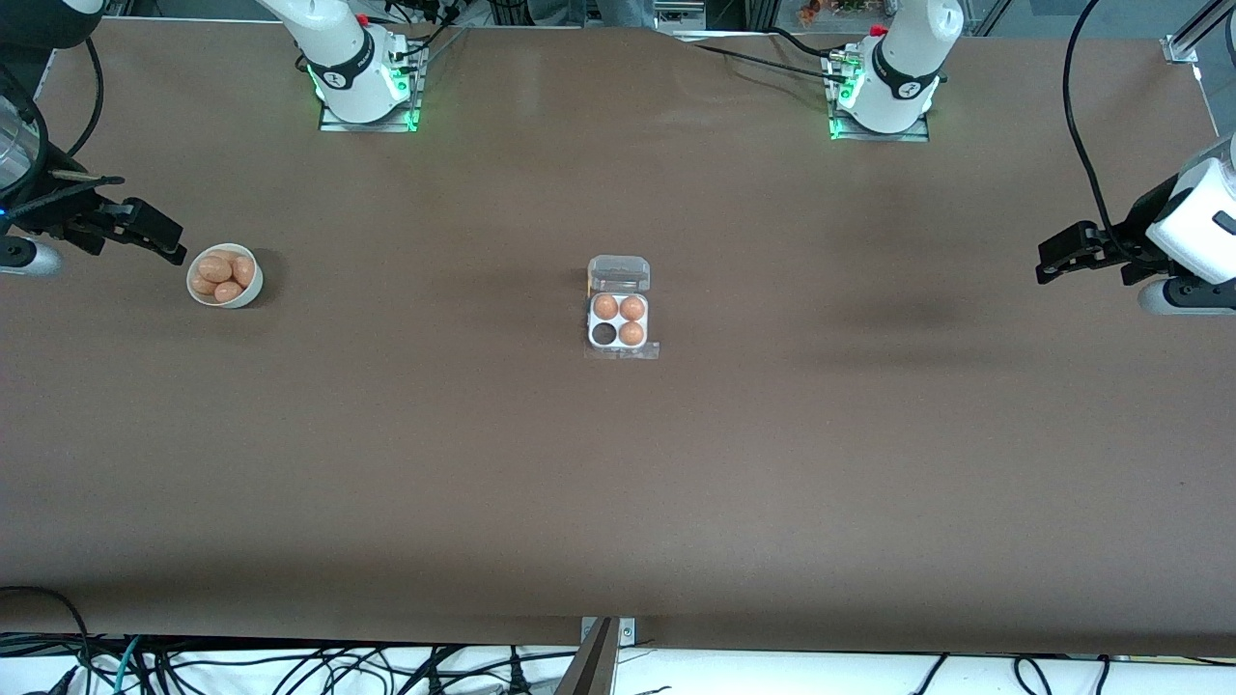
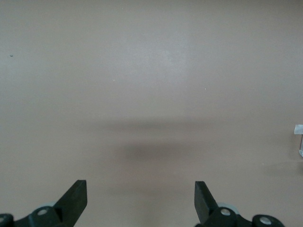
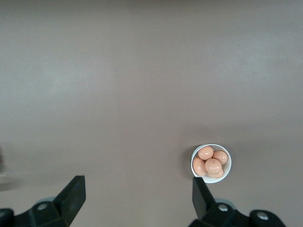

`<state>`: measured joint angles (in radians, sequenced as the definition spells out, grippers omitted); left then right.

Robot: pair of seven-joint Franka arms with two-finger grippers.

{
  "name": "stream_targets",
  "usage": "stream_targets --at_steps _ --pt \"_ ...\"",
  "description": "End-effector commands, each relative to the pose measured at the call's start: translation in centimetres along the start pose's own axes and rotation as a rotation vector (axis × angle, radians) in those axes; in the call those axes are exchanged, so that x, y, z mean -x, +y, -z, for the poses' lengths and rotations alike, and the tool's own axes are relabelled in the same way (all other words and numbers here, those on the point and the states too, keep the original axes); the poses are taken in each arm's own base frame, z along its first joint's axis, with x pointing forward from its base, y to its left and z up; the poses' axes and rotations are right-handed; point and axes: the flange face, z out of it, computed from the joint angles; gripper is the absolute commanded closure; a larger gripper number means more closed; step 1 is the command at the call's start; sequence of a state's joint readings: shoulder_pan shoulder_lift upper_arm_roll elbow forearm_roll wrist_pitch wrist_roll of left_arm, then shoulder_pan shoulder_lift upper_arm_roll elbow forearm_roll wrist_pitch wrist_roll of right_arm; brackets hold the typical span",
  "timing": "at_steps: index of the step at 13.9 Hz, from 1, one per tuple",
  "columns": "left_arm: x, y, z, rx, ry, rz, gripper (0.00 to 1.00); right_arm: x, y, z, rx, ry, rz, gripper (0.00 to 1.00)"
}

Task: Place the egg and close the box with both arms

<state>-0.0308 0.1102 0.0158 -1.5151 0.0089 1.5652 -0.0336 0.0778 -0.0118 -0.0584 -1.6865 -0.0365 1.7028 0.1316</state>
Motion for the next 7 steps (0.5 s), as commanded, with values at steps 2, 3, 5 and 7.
stream_targets --at_steps 2,3,5,7 --pt "-0.16 -0.31 0.46 -0.014 -0.001 -0.009 0.0 0.41 0.59 0.71 -0.001 0.002 -0.006 0.0" --pt "-0.16 -0.31 0.46 -0.014 -0.001 -0.009 0.0 0.49 0.61 0.75 0.0 -0.001 -0.006 0.0" --pt "-0.16 -0.31 0.46 -0.014 -0.001 -0.009 0.0 0.77 0.57 0.77 0.001 -0.016 -0.008 0.0" --pt "-0.16 -0.22 0.46 -0.014 -0.001 -0.01 0.0 0.75 0.57 0.78 0.001 -0.015 -0.008 0.0"
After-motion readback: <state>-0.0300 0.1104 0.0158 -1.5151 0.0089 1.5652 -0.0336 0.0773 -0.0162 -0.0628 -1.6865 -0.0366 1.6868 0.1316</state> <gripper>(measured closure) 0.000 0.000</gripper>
